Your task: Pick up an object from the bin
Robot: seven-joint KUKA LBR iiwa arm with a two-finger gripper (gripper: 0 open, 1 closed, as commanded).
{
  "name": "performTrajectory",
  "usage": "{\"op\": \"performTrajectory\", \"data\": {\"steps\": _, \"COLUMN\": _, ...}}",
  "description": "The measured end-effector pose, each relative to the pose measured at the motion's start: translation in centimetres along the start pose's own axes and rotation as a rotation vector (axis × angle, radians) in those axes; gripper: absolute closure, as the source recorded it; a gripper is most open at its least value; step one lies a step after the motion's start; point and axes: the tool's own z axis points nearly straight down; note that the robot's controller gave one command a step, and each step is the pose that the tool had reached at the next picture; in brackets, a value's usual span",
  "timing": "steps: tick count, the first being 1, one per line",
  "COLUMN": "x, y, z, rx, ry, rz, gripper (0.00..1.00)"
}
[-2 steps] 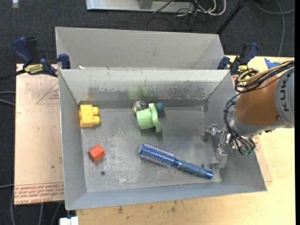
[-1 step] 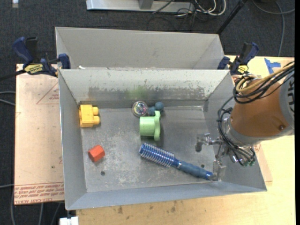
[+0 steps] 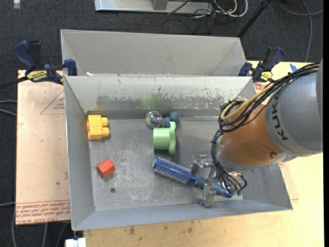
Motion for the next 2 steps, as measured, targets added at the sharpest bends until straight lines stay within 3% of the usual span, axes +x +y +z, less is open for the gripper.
{"op": "performTrajectory", "data": {"steps": 1, "x": 0.2, "y": -0.2, "z": 0.0, "rx": 0.002, "ry": 0.008, "rz": 0.001, "gripper": 1.0}}
{"op": "performTrajectory", "data": {"steps": 2, "x": -2.4, "y": 0.7, "z": -19.7, "rx": 0.002, "ry": -0.001, "rz": 0.081, "gripper": 1.0}}
